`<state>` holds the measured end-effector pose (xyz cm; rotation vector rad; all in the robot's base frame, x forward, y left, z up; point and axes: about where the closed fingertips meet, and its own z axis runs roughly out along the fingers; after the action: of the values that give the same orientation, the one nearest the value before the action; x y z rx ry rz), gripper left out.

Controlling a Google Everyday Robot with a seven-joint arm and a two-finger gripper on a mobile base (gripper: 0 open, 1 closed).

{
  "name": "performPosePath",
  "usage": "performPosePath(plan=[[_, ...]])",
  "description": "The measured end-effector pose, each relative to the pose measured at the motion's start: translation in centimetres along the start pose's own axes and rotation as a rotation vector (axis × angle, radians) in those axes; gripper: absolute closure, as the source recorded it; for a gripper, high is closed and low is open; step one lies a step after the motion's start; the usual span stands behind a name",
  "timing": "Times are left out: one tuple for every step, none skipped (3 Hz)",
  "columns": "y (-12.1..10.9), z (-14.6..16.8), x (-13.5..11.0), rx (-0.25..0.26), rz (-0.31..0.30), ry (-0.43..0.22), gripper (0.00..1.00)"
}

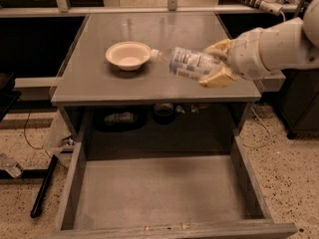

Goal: Place blue plastic bottle into top drawer

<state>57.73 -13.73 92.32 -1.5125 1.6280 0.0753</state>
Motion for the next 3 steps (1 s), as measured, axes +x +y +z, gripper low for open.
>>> performPosePath(plan=[[-4.0, 2.2, -1.8, 0.009, -0.026, -0.069, 1.0], [-6.4, 4.3, -2.2, -0.022, -0.006, -0.138, 1.0], [-8.0, 6.2, -1.5, -0.053, 0.04, -0.181, 1.0]])
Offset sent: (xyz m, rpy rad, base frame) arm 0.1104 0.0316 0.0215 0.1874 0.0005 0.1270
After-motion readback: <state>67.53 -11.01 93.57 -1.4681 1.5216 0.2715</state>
